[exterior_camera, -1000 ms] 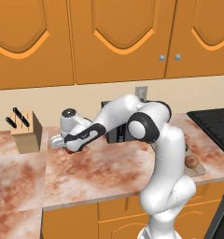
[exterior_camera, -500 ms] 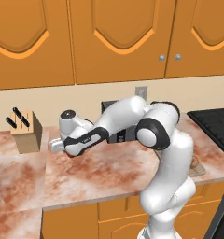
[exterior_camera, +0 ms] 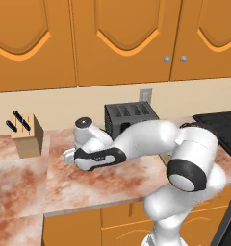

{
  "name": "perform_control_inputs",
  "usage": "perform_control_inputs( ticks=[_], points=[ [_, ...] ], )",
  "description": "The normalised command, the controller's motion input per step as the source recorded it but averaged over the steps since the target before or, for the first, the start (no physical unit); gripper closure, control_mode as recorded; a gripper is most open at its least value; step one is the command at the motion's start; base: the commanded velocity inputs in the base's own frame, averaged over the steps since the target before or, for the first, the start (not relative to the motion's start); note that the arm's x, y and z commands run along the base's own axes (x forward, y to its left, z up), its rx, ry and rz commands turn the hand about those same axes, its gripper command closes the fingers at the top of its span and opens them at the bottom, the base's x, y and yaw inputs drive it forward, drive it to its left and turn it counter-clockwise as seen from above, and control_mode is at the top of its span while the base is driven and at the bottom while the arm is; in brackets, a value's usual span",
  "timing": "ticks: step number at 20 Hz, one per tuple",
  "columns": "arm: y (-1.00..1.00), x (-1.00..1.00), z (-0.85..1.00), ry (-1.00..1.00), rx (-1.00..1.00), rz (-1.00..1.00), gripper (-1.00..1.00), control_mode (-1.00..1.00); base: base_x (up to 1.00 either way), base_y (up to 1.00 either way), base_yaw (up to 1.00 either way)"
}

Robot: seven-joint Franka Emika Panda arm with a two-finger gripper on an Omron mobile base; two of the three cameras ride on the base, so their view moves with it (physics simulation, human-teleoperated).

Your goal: Place the avocado, onion, tomato, and bell pepper on the cutting board.

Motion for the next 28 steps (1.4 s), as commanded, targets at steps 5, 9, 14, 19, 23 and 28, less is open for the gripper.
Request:
perform_control_inputs(
  ticks=[5, 9, 14, 19, 23, 28],
  points=[
    [-0.86, -0.76, 0.34, -0.04, 0.00, -0.01, 1.00, -1.00, 0.00, 0.00, 0.00],
    [-0.93, -0.68, 0.30, -0.03, 0.00, 0.00, 1.00, -1.00, 0.00, 0.00, 0.00],
    [-1.00, -0.55, 0.23, -0.01, 0.00, 0.00, 1.00, -1.00, 0.00, 0.00, 0.00],
    [-1.00, -0.32, 0.25, -0.01, 0.00, 0.00, 1.00, -1.00, 0.00, 0.00, 0.00],
    [-1.00, -0.03, 0.31, 0.00, 0.00, 0.00, 1.00, -1.00, 0.00, 0.00, 0.00],
    [-0.99, 0.00, 0.30, 0.00, 0.00, 0.00, 1.00, -1.00, 0.00, 0.00, 0.00]
  ],
)
